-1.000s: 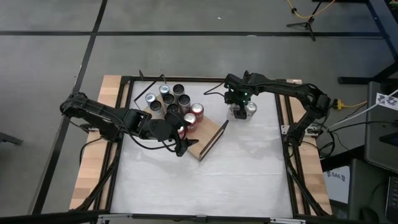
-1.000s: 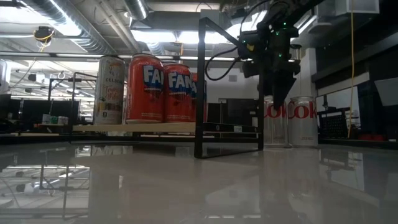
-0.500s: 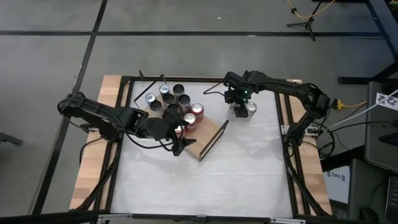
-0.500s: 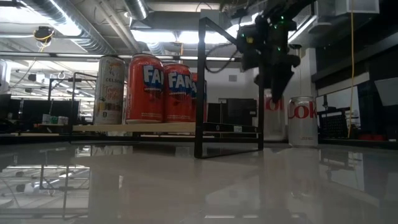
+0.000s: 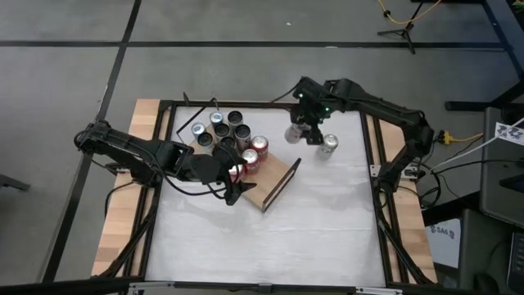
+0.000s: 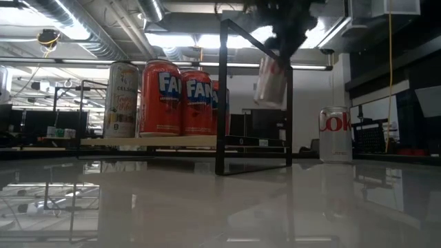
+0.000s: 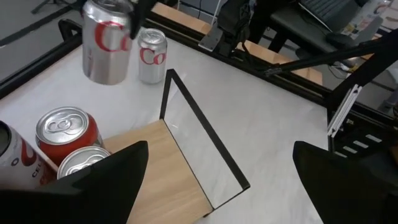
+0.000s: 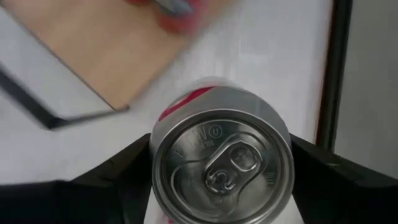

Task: Place canned beverage on shelf
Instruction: Put the left red-silver soda can on the shelf

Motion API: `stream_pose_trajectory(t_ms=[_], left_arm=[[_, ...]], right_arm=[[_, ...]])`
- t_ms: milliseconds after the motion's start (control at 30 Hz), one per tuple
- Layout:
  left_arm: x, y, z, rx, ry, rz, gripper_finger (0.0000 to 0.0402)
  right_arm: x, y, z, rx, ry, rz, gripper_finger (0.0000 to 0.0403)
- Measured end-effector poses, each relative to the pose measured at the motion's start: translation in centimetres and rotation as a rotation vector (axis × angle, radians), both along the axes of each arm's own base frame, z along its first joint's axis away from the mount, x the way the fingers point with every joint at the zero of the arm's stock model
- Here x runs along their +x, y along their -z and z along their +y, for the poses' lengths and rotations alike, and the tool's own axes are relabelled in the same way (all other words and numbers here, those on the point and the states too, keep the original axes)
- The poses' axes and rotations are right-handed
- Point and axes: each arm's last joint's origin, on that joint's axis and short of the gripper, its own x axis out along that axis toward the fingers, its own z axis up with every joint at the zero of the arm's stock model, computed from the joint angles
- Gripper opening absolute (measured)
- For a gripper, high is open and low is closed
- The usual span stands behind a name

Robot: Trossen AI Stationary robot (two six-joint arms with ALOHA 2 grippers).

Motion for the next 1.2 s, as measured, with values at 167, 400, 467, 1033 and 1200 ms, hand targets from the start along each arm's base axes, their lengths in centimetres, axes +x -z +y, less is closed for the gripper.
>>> stream_pose_trajectory(t_ms=[167, 400, 467, 1033, 1200], left_arm=[[0.0, 0.0, 0.0, 0.006, 0.005, 0.002, 0.0393], [0.0, 0.0, 0.0, 0.02, 0.014, 0.005, 0.0393], [0.0, 0.0, 0.0, 0.02, 0.014, 0.005, 0.0393], [0.0, 0.0, 0.0, 0.016, 0.018, 0.002, 0.0393], [0.0, 0.0, 0.0, 0.015, 0.019, 0.003, 0.0393]], right_arm=[[1.1, -0.9, 3.2, -0.003, -0.107, -0.029, 0.0292], [2.6, -0.5, 7.0, -0.005, -0.231, -0.041, 0.0293], [3.1, -0.4, 7.6, -0.012, -0.256, -0.061, 0.0293], [6.7, 4.2, 7.9, 0.062, -0.31, 0.035, 0.0296], [7.0, 4.6, 8.0, 0.101, -0.323, 0.036, 0.0296]])
